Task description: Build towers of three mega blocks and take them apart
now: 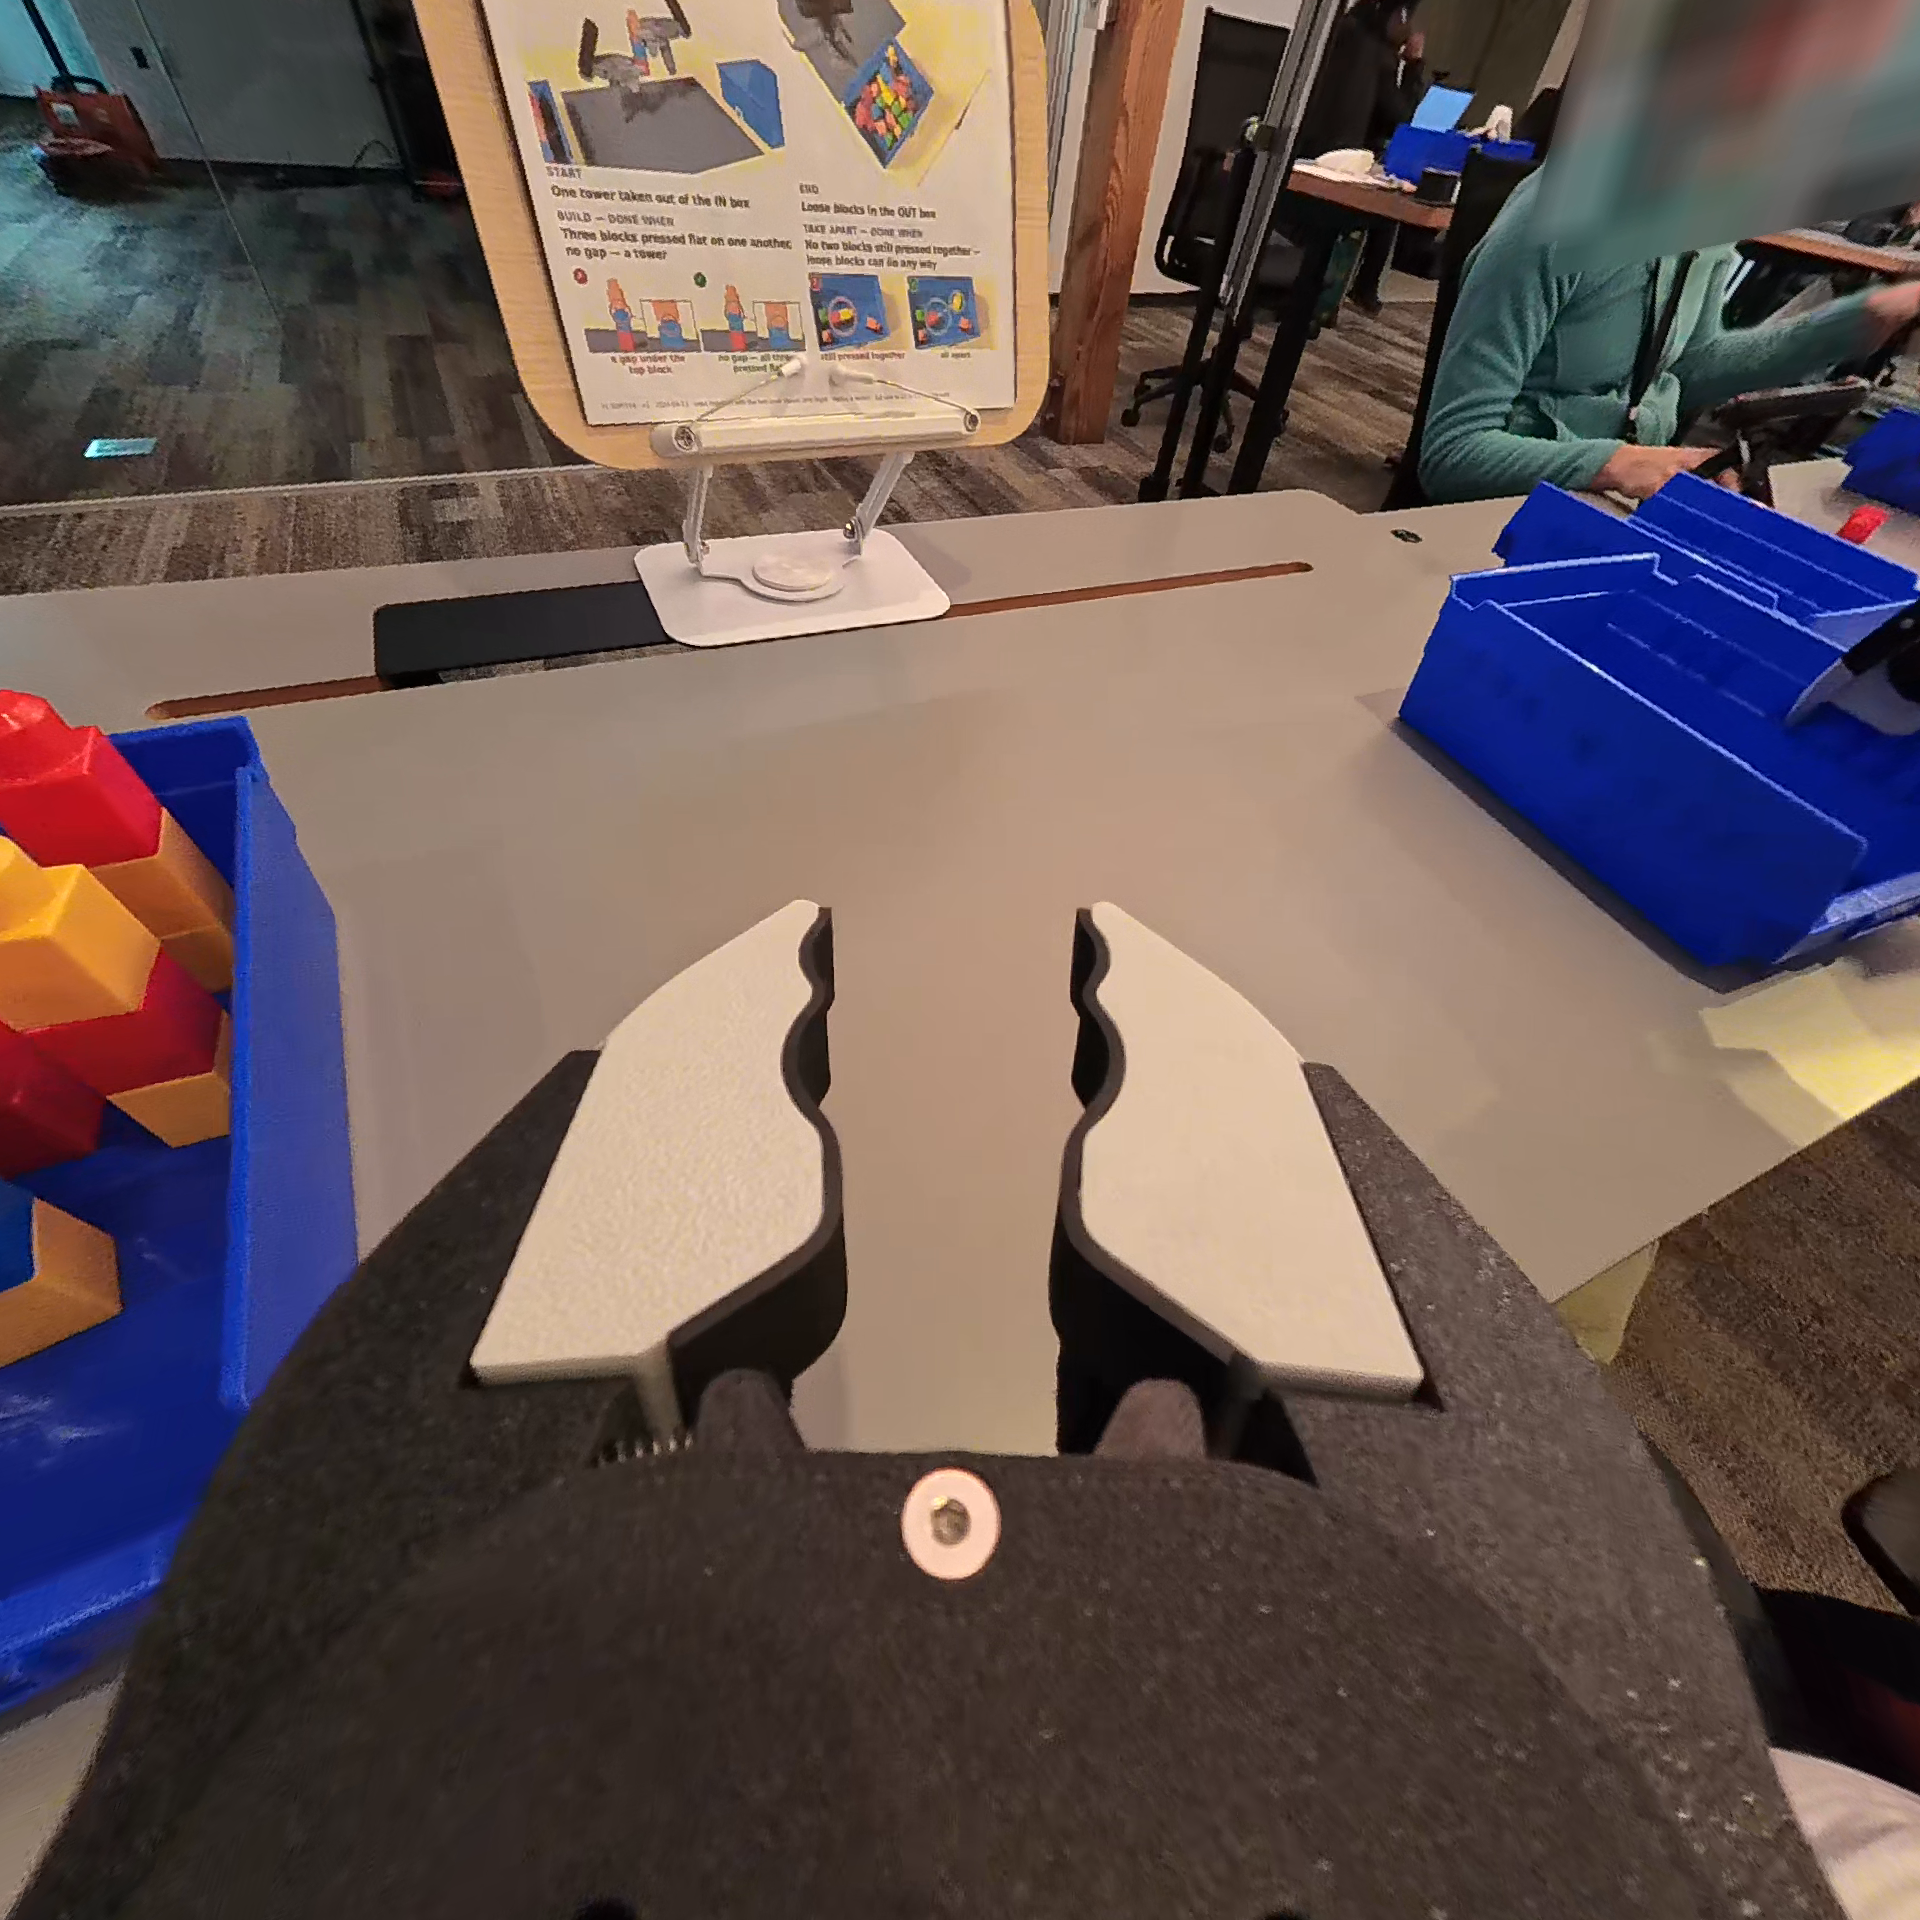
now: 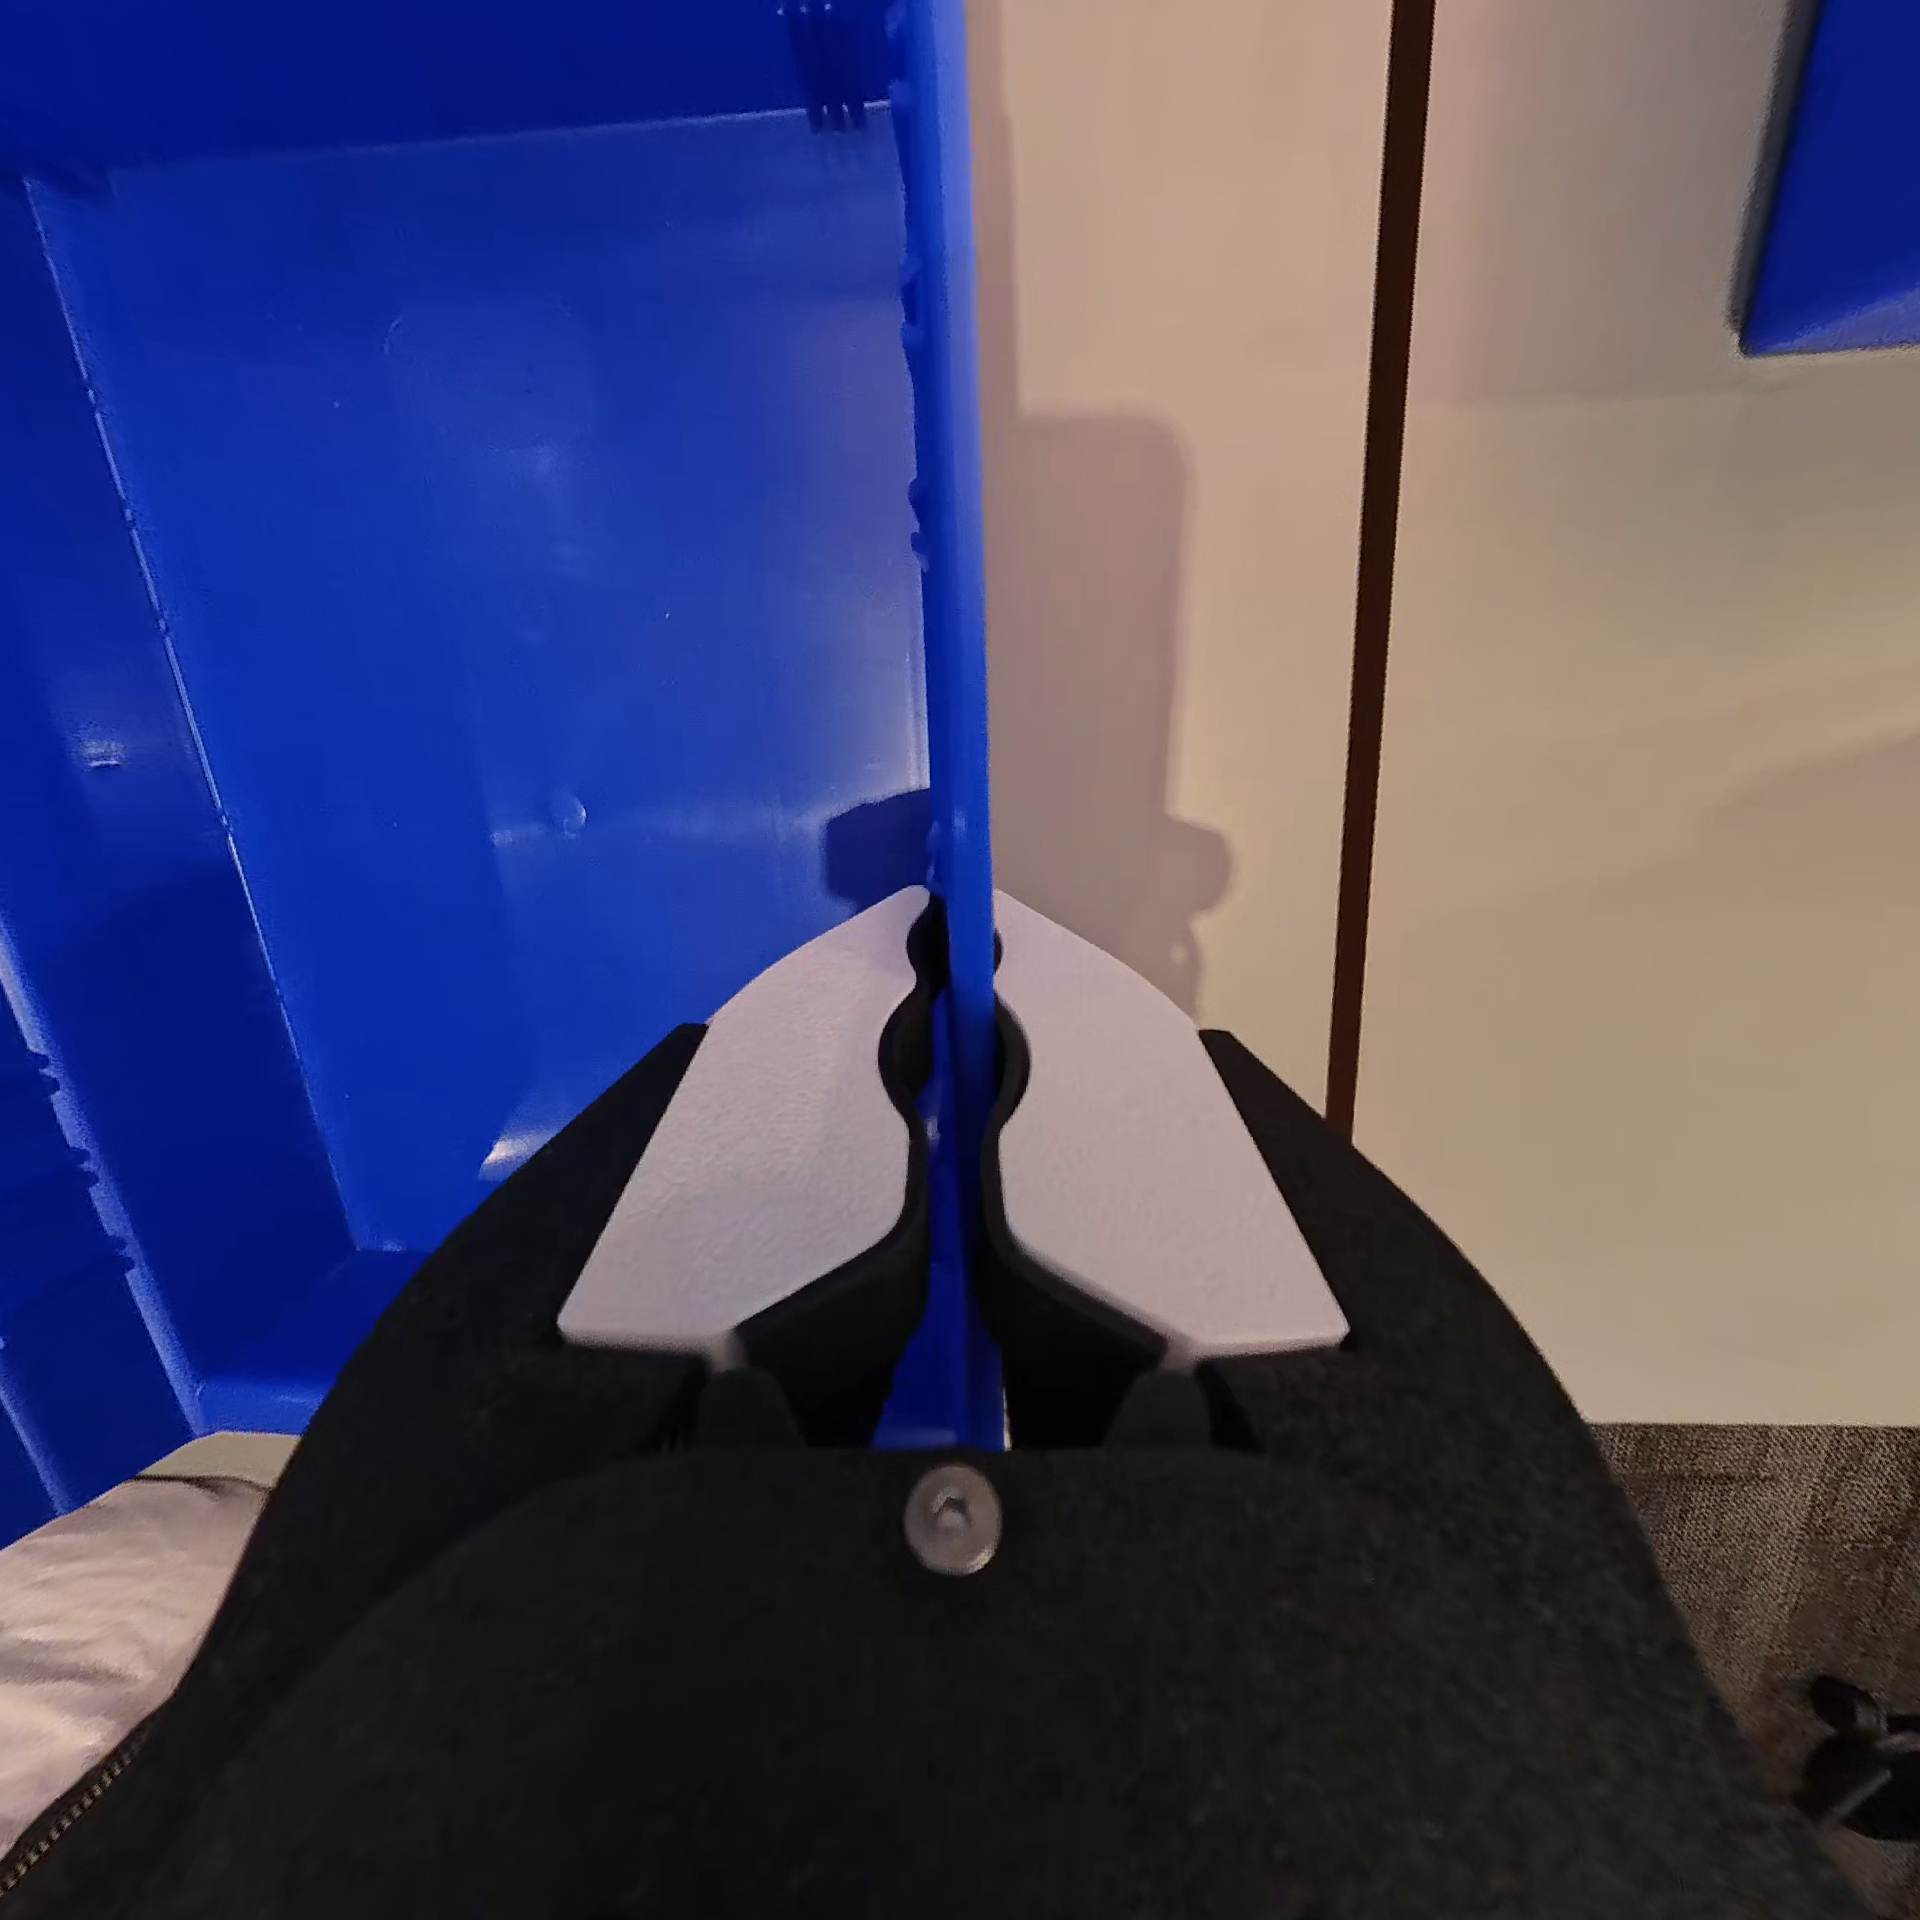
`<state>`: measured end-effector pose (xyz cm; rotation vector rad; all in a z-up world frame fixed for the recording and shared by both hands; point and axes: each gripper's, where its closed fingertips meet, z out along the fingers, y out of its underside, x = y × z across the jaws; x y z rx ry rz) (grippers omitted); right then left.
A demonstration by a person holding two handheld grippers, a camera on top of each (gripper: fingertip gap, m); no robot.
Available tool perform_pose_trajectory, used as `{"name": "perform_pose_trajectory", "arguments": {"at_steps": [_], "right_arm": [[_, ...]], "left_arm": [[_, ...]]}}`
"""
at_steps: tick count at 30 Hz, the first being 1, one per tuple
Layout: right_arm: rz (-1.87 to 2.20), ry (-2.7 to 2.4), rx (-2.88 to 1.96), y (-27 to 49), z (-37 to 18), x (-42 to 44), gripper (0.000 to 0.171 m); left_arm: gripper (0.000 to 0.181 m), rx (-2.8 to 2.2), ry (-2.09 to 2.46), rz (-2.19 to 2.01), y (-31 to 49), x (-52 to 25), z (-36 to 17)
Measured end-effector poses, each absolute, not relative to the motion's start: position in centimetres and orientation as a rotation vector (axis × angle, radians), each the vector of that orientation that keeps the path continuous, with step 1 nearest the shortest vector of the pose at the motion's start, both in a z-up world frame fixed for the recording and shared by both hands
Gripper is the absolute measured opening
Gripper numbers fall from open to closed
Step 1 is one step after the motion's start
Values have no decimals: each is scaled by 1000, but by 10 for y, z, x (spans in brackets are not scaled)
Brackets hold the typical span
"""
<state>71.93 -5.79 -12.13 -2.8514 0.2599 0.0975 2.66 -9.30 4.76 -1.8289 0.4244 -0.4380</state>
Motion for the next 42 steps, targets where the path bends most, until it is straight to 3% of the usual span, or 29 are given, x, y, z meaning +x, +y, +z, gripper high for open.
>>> {"name": "perform_pose_trajectory", "arguments": {"at_steps": [10,14,21,27,32,36,42], "right_arm": [[85,245,-2847,-51,-121,722,3],[-8,237,-2807,-48,-114,729,14],[-297,129,-2521,-32,-23,732,27],[-277,-113,-2098,-8,71,659,44],[-216,-252,-1980,9,69,607,56],[-117,-286,-2024,27,47,566,32],[142,-425,-1821,56,62,463,20]], "left_arm": [[44,-1825,400,-472,-73,20,44],[46,-1810,401,-459,-67,12,46],[53,-1728,373,-442,-64,-14,58],[62,-1693,356,-428,-61,-37,56],[68,-1662,406,-406,-62,-49,56],[66,-1662,370,-402,-59,-73,54],[54,-1580,248,-286,-63,-140,70]]}}
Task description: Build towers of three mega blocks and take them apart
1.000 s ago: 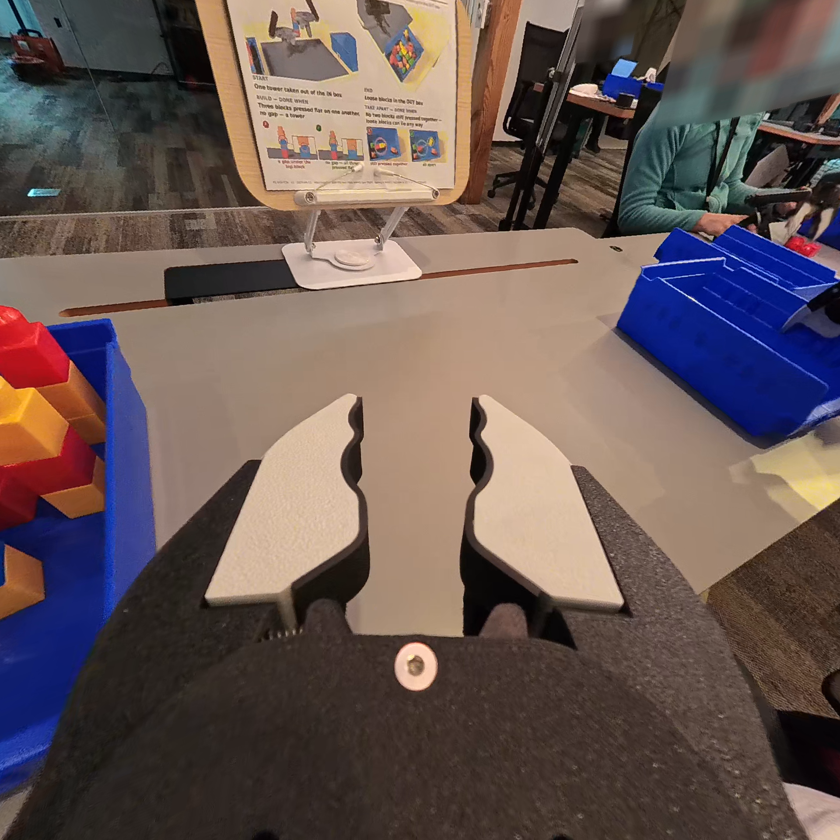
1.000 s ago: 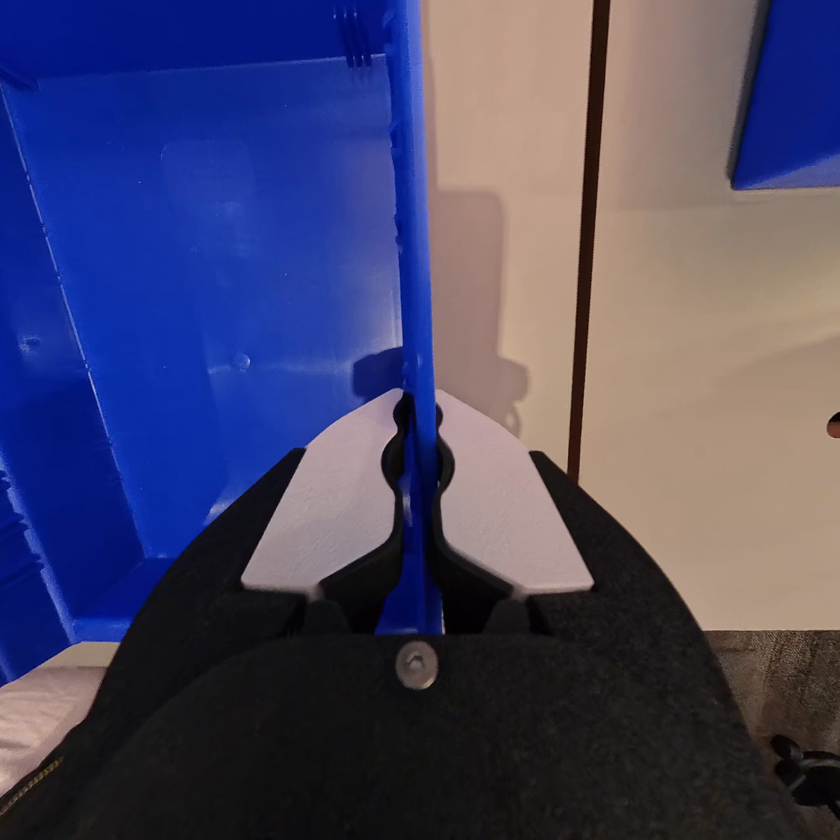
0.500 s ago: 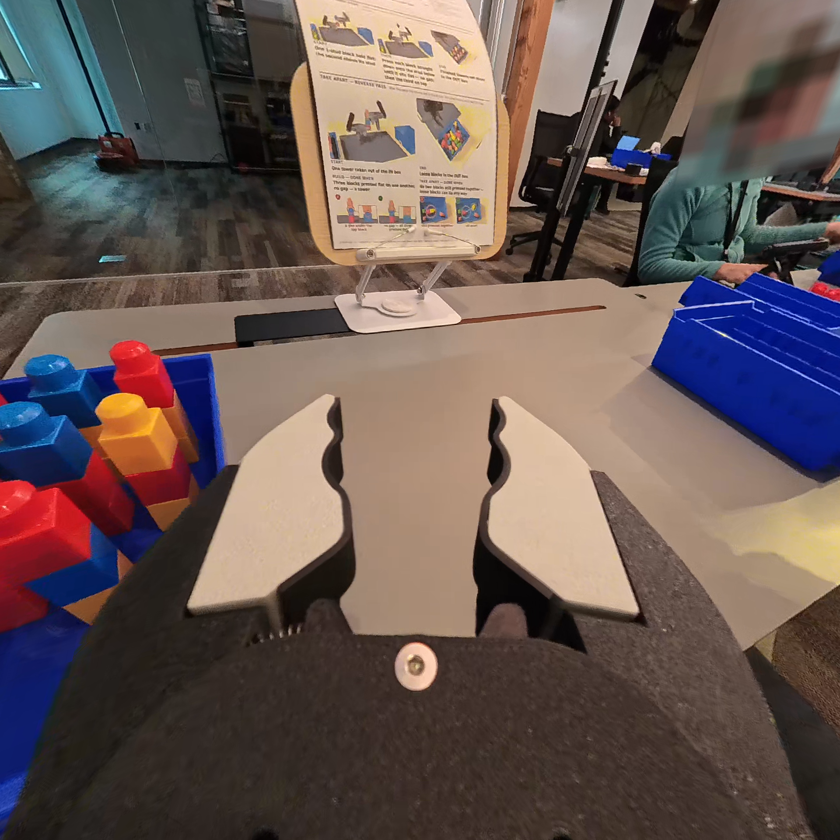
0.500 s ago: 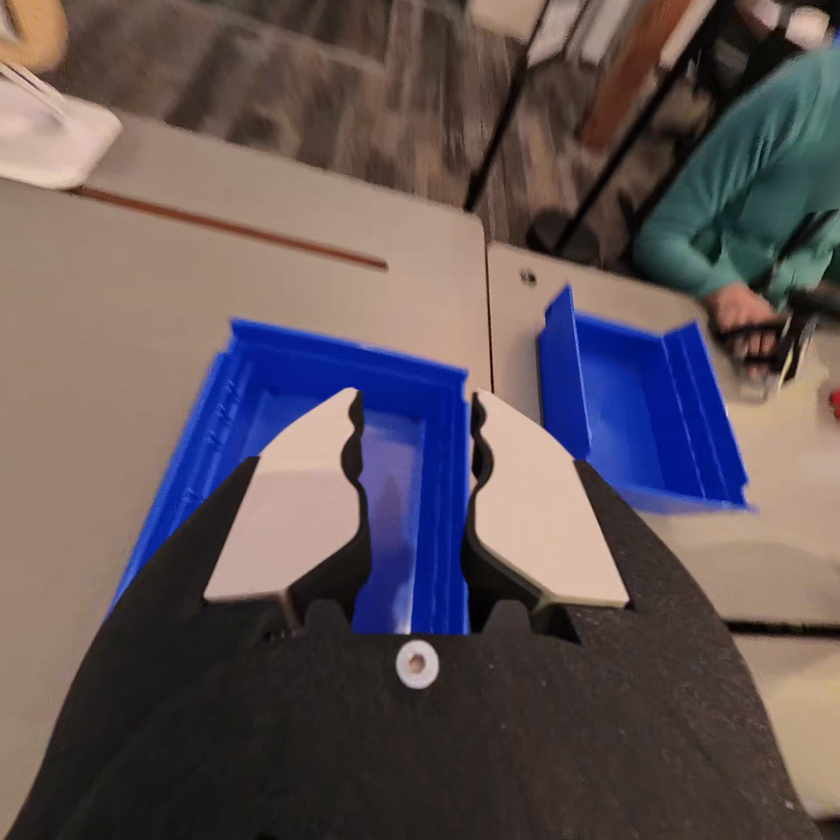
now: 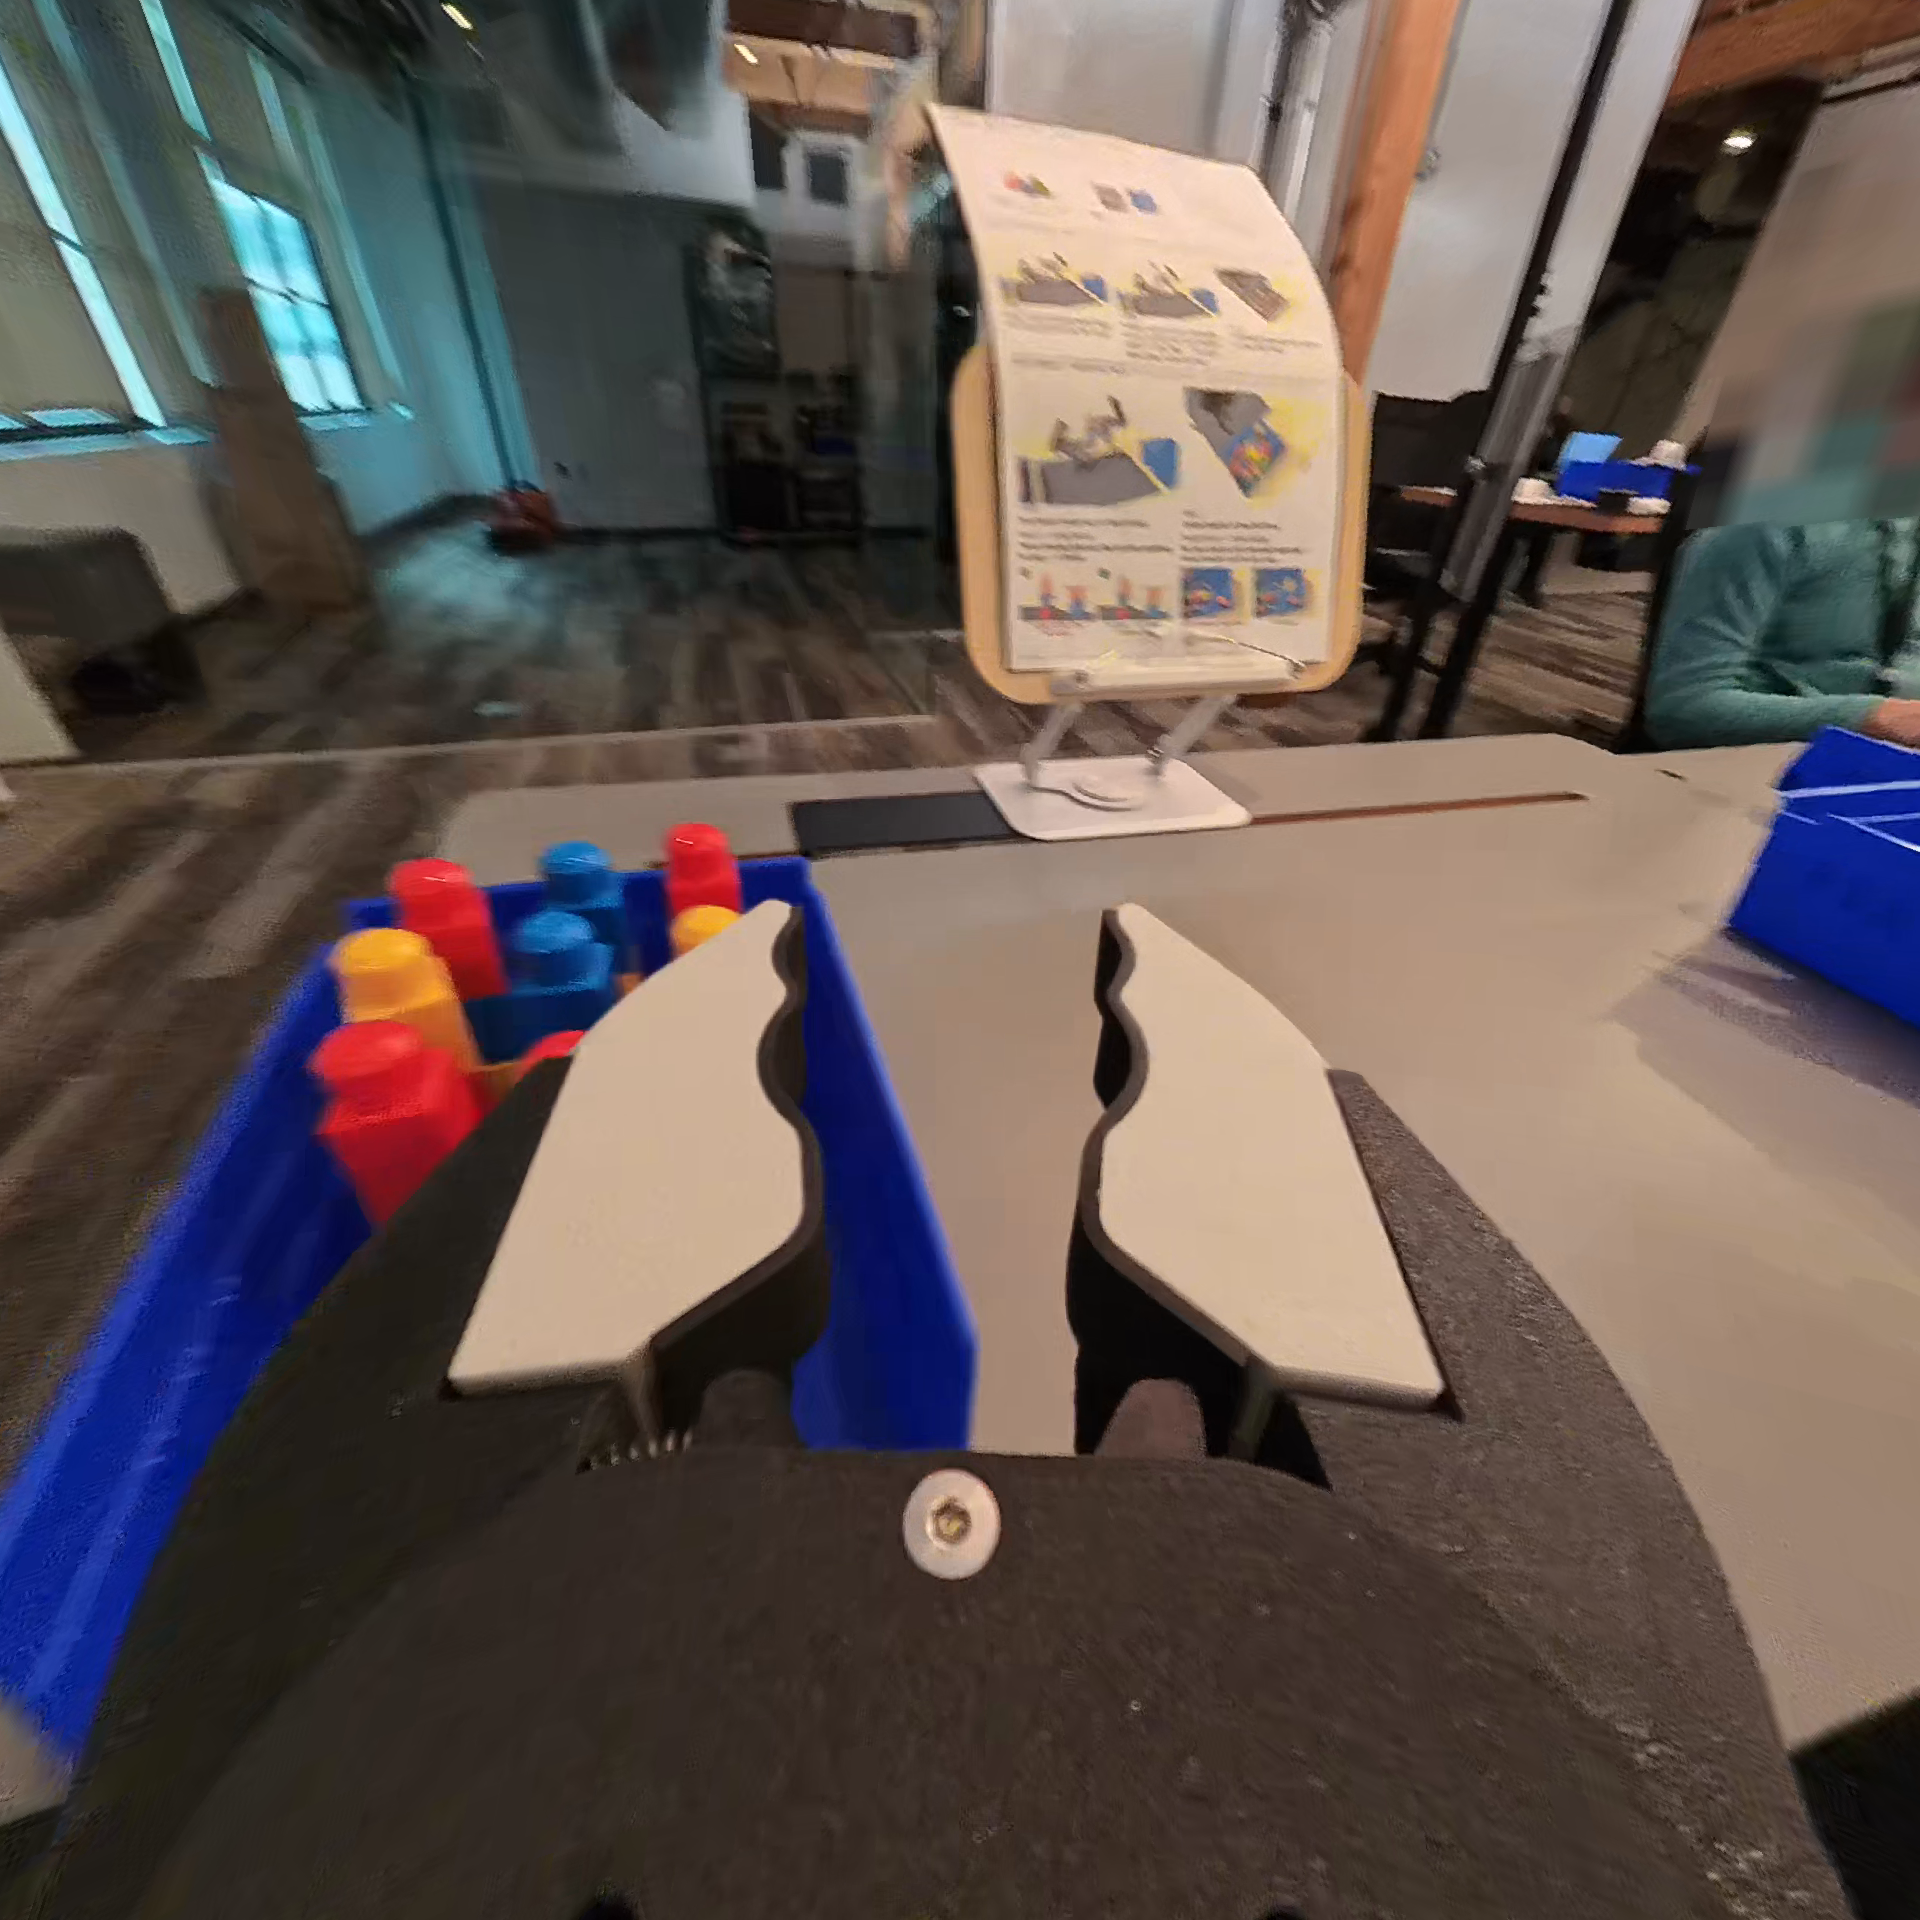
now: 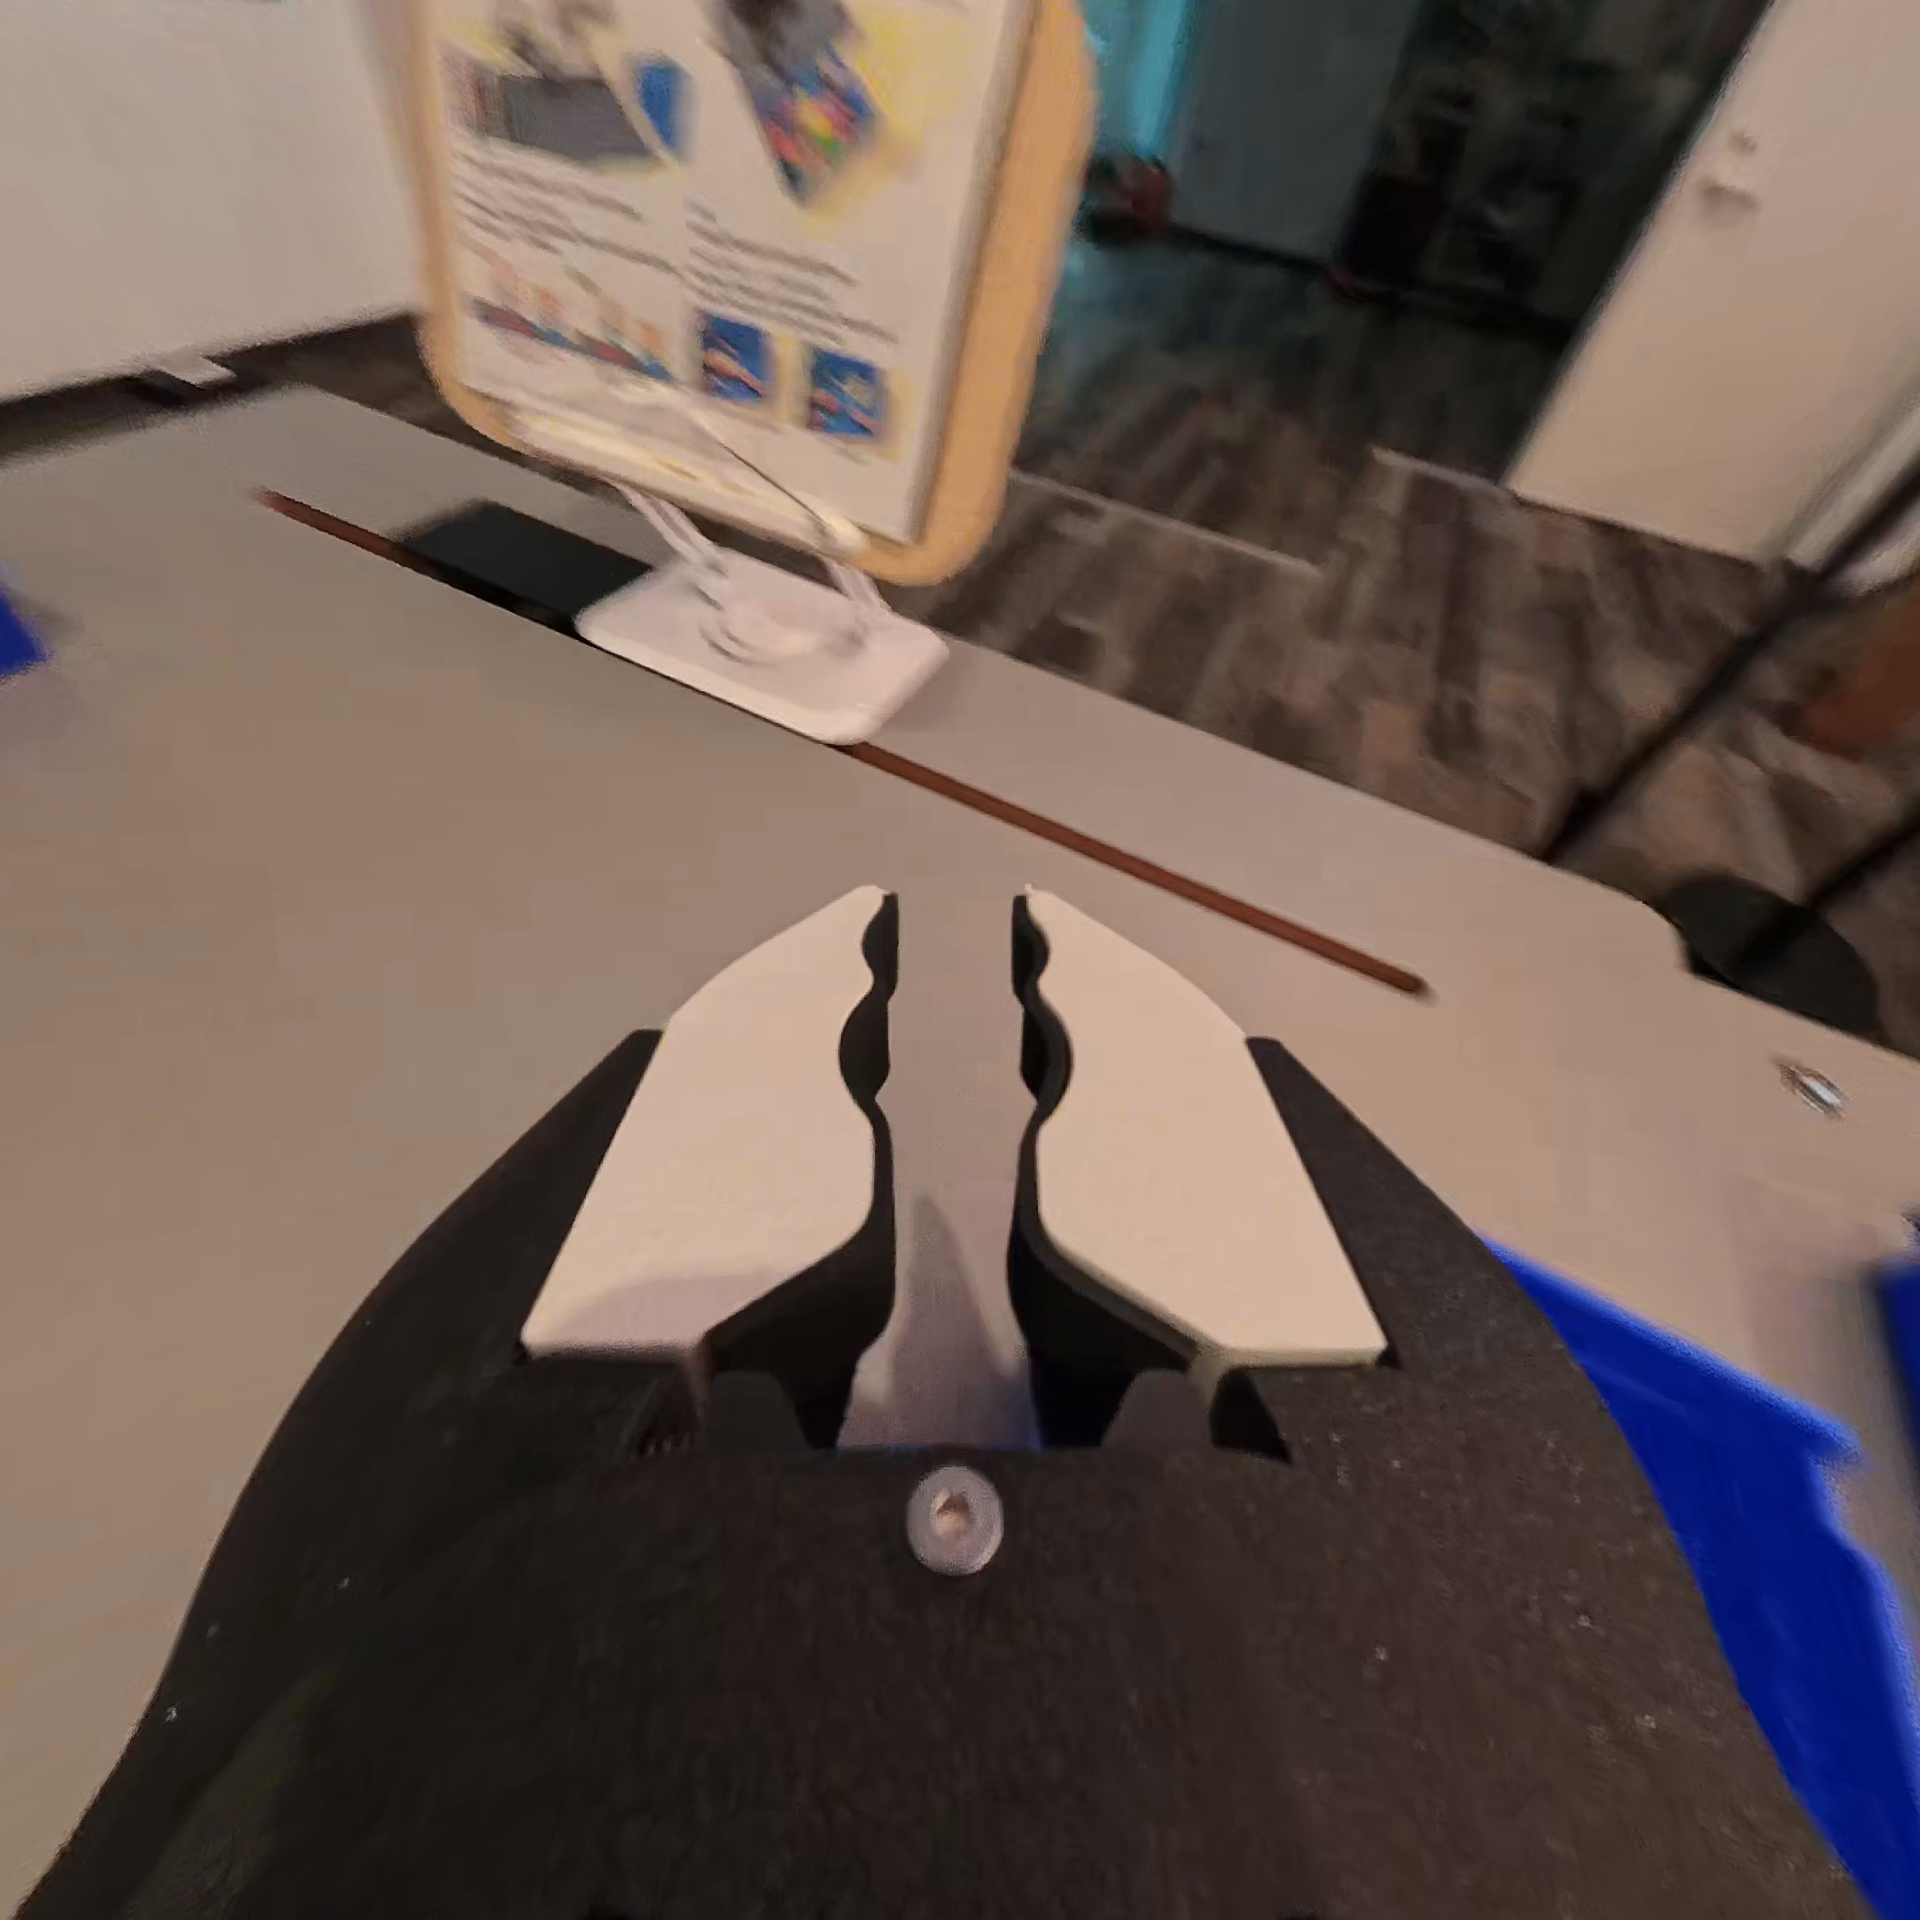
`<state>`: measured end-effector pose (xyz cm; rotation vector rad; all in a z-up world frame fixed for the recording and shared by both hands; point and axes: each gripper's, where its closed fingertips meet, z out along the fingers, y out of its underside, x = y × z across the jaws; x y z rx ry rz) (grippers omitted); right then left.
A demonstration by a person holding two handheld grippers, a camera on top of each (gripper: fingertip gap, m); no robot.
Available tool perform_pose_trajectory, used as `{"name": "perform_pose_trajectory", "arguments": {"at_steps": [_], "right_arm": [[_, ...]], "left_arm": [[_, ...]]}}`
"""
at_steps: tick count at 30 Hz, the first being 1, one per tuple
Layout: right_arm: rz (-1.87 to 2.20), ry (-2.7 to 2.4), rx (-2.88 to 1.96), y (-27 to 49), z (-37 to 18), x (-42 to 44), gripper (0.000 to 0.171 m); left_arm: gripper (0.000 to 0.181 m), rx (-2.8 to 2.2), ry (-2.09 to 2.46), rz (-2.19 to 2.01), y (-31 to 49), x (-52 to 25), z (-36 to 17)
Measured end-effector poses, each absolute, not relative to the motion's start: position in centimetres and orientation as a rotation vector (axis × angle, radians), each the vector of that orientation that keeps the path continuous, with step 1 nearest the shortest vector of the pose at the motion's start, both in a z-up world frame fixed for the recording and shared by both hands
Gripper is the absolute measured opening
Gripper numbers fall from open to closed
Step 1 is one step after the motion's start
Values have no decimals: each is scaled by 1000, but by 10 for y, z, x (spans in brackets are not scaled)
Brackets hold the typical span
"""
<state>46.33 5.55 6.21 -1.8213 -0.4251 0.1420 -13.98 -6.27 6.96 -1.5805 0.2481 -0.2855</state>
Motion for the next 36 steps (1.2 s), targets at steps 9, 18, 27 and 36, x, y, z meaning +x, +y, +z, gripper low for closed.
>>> {"name": "perform_pose_trajectory", "arguments": {"at_steps": [9,18,27,36], "right_arm": [[460,-722,-1718,67,52,308,30],[460,-932,-1773,69,4,245,33],[469,-936,-1809,67,-8,259,33],[463,-908,-1842,63,-16,280,32]], "left_arm": [[60,-1725,129,-100,-73,-222,32],[65,-1920,-27,-60,-17,-210,-29],[67,-2024,-44,28,27,-218,-48],[60,-2082,-77,41,43,-221,-73]]}}
